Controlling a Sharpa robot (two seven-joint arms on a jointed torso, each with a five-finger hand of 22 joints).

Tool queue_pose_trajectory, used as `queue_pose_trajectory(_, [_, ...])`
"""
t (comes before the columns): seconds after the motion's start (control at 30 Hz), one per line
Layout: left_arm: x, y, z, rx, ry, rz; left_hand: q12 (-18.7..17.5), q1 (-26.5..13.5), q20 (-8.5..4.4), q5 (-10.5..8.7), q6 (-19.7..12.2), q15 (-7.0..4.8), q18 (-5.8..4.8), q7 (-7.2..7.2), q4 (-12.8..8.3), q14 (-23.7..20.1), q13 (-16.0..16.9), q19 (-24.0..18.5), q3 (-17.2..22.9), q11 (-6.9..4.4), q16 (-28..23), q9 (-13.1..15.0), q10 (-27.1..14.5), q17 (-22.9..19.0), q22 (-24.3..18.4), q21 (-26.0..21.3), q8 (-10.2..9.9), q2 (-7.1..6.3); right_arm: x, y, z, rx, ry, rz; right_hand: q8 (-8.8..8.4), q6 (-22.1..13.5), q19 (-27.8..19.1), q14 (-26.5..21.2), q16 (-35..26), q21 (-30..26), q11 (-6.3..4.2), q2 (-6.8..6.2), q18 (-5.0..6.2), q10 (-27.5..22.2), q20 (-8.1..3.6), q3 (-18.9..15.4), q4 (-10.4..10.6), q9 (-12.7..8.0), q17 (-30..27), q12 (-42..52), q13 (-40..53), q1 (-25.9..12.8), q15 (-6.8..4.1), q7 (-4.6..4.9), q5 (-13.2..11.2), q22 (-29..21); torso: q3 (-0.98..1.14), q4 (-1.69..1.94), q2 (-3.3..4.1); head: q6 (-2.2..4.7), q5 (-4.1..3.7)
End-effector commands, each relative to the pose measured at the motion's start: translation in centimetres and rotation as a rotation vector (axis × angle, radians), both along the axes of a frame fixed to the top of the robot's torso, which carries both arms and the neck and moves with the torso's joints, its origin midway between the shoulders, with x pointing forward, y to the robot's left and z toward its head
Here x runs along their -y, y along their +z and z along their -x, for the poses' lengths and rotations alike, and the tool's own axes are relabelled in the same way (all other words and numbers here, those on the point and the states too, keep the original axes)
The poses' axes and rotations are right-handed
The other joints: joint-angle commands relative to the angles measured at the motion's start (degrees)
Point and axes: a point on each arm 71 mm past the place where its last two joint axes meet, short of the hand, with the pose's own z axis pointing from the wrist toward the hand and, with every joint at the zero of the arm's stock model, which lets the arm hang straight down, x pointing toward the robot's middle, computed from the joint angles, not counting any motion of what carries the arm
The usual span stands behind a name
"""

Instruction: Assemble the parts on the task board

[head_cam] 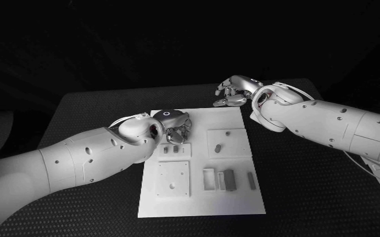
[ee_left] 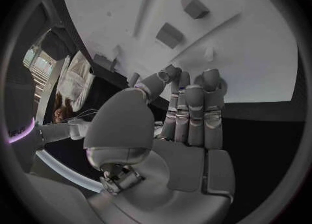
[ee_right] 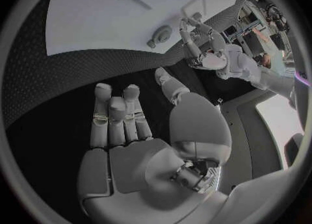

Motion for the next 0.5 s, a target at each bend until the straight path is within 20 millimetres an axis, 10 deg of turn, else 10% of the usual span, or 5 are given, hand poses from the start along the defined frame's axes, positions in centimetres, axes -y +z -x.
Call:
queue_pose_trajectory(0.03, [0.0,0.6,0.5,-0.010,-0.005,0.031,0.18,0.11,-0.24,0.19,0.32,-0.26,3.94,0.04,-0.10,0.56,0.08,0.36,0.17,-0.08,0.37,0.09,0.43,-0.06,1.22,0.34,0.22,0.51,0.0,0.0,0.1,-0.004,0.010,0.004,0.27,-0.54,0.14,0.19,0.19,-0.27,0.11,0.16,0.70,-0.36,-0.30,-0.09,0.18,-0.09,-0.08,0.19,-0.10,-0.52,-0.10,1.06,0.19,0.87,0.00,0.05,-0.01,-0.02,0.00])
queue_pose_trajectory(0.5, [-0.9,1.5,1.7,-0.073,-0.014,0.011,0.15,0.02,-0.29,0.17,0.41,-0.32,3.88,0.01,-0.13,0.63,0.09,0.39,0.17,-0.13,0.37,0.12,0.59,-0.09,1.21,0.34,0.26,0.58,0.1,0.0,0.1,-0.005,0.009,0.005,0.29,-0.53,0.14,0.20,0.19,-0.27,0.11,0.18,0.70,-0.36,-0.30,-0.10,0.16,-0.10,-0.09,0.21,-0.13,-0.51,-0.10,1.05,0.19,0.87,0.03,0.02,0.02,-0.04,0.22])
